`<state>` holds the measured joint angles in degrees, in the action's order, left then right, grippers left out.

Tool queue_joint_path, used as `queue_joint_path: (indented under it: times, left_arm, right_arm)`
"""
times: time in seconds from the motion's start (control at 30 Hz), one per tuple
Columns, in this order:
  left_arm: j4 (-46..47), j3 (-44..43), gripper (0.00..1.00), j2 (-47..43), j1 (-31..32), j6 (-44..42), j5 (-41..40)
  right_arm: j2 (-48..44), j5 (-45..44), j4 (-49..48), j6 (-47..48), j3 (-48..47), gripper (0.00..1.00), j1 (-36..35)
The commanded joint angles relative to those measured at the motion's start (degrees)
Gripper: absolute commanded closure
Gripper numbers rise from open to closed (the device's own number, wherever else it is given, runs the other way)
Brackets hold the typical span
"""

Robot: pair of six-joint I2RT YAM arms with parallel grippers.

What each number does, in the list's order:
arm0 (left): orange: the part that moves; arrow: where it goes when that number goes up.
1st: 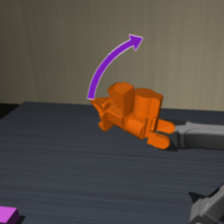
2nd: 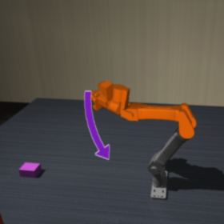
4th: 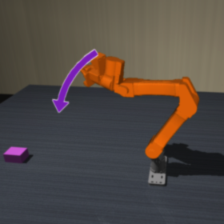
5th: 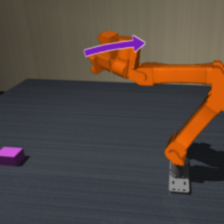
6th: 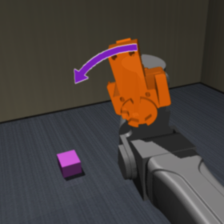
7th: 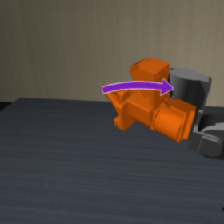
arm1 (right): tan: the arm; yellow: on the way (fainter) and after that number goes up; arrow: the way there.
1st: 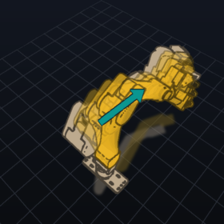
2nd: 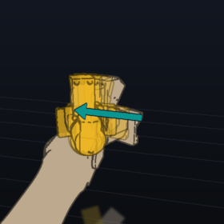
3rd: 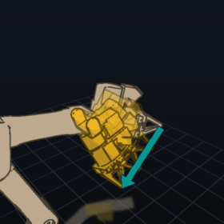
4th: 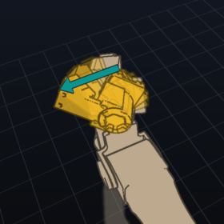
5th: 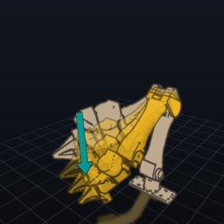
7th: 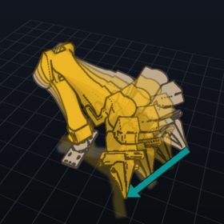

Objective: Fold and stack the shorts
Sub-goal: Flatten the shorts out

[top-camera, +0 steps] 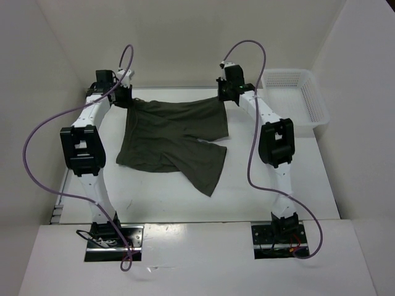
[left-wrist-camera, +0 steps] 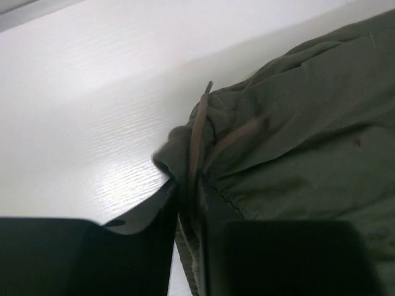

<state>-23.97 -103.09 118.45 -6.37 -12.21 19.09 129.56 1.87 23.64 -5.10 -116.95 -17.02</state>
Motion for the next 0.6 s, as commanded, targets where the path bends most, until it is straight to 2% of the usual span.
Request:
queue_joint_path:
  times: [0.0, 0.07, 0.1, 0.13, 0.17, 0.2, 0.23, 0.3, 0.33, 0.37, 0.4, 0.43, 0.47, 0.53, 0.57]
  left_arm:
    - [4.8, -3.2, 0.73, 3.2, -0.2, 4.5, -3.3]
    - [4.8, -4.1, 0.59, 4.2, -0.2, 5.0, -3.3]
    - [4.8, -4.8, 0.52, 4.8, -0.2, 6.0, -3.9]
    - [4.8, -5.5, 0.25, 5.5, -0.2, 6.1, -3.9]
    - [4.1, -5.5, 0.12, 5.5, -0.2, 6.8, -4.6]
    - [4.1, -6.1, 0.06, 5.5, -0.2, 7.5, -6.2]
    - [2.8, -6.1, 0.02, 4.8, -0.2, 7.5, -6.7]
    - [-0.4, -6.1, 0.02, 1.7, -1.8, 5.9, -5.1]
    - [-1.9, -6.1, 0.02, 0.1, -2.3, 4.4, -2.6]
    - [-6.0, -3.5, 0.04, -3.5, -3.1, 2.1, 0.5]
    - [-8.0, -1.4, 0.04, -5.6, -3.1, -2.5, 4.9]
    - [-10.3, 0.9, 0.05, -7.6, -3.1, -5.2, 6.3]
    - [-14.8, 3.2, 0.07, -11.3, -3.1, -7.4, 6.3]
    - [-19.1, 9.8, 0.11, -13.6, -3.1, -9.3, 6.3]
    - [-22.8, 11.5, 0.14, -14.4, -4.0, -9.3, 6.3]
  right_arm:
    - [4.8, -6.9, -1.9, -3.6, -8.6, 0.95, -0.2]
    - [7.5, -9.2, 0.1, -4.2, -14.8, 0.67, -0.2]
    - [10.8, -10.3, 1.7, -5.8, -17.6, 0.60, 0.3]
    - [12.3, -10.8, 3.5, -6.5, -20.5, 0.49, 0.3]
    - [13.3, -10.8, 6.2, -6.5, -24.4, 0.32, 0.9]
    - [13.4, -10.8, 6.2, -7.1, -24.5, 0.13, 0.9]
    - [12.0, -10.8, 6.8, -7.1, -22.4, 0.11, 0.9]
    - [6.2, -8.3, 7.7, -7.1, -18.5, 0.11, 0.9]
    - [3.4, -6.5, 7.7, -7.1, -11.6, 0.11, 0.9]
    - [-3.5, -4.6, 7.7, -7.1, -6.9, 0.11, 0.9]
    - [-7.4, -2.6, 6.5, -6.3, 4.2, 0.12, 0.9]
    - [-11.5, -2.0, 5.6, -5.5, 10.1, 0.12, 0.0]
    - [-19.8, -2.0, 3.5, -4.4, 15.6, 0.15, -1.8]
    - [-27.2, -0.9, 1.9, -3.6, 29.8, 0.18, -3.6]
    - [-30.3, 0.0, 1.3, -3.6, 33.0, 0.20, -4.9]
